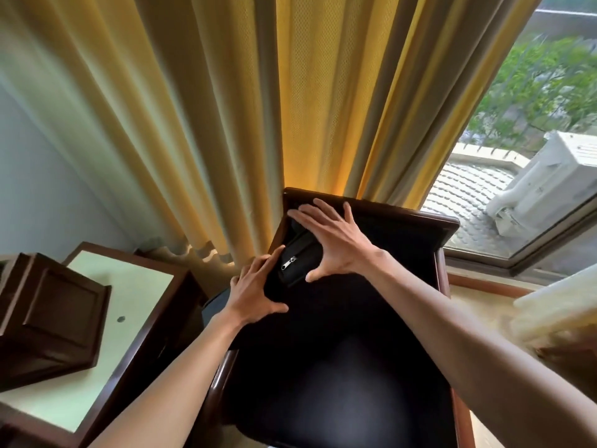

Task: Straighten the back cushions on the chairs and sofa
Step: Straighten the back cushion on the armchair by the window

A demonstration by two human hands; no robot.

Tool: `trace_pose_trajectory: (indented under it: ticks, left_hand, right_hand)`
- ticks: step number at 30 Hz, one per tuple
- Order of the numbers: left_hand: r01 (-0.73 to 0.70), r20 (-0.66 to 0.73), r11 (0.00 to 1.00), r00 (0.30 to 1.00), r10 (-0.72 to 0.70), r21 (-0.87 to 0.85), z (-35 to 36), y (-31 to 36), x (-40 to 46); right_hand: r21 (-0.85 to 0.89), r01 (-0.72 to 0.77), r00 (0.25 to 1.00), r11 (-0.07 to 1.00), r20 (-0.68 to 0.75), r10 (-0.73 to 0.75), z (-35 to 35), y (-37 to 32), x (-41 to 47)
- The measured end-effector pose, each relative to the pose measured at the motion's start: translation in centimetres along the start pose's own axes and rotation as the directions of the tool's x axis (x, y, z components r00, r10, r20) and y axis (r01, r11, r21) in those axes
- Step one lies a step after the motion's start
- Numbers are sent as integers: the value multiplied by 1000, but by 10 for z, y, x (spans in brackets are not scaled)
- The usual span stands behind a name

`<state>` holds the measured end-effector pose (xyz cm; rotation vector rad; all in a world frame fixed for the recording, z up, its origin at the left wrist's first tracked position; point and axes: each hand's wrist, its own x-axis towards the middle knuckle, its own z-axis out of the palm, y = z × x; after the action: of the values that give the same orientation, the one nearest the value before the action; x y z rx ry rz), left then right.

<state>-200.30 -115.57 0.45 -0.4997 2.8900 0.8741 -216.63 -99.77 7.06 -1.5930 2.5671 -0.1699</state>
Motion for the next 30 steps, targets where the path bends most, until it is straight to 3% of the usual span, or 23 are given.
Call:
trace_pose_trajectory:
  ticks: [2,4,10,14,18,21,23,25,27,30]
  left_hand:
    - [-20,26,1000,999,20,-20,0,0,5]
    - [-9,21,1000,1000,9,-21,6,-6,1]
    - [110,-34,991,994,-107,79,12,-18,-5]
    - [-10,-35,994,999,14,106,-19,11,17]
    - [-166,63,922,986,153,349,-43,58,40]
    - [-240,136,884,970,202,401,-36,71,46]
    - [-242,114,921,970,216,306,-22,58,42]
    - [-152,20,988,988,152,22,-9,39,35]
    - [-15,-34,981,999,9,-192,-3,23,28]
    - [85,-36,947,994,-101,-309,0,2,20]
  right_hand:
    - [-332,-31,975,943,196,101,-1,-20,11]
    - [-407,-61,950,911,258,179,5,-25,11]
    - [-353,-55,978,934,168,121,-2,-6,-6]
    - [-260,-149,972,954,140,190,-30,25,-26]
    - [-112,-297,942,948,127,310,-28,55,-65]
    - [-29,-406,896,913,184,404,0,64,-95]
    - [-17,-471,858,882,221,463,20,69,-113]
    - [-2,-512,831,859,249,497,30,74,-120]
    - [-23,-511,819,859,290,495,27,73,-110]
    - [-47,-441,852,896,291,435,30,48,-86]
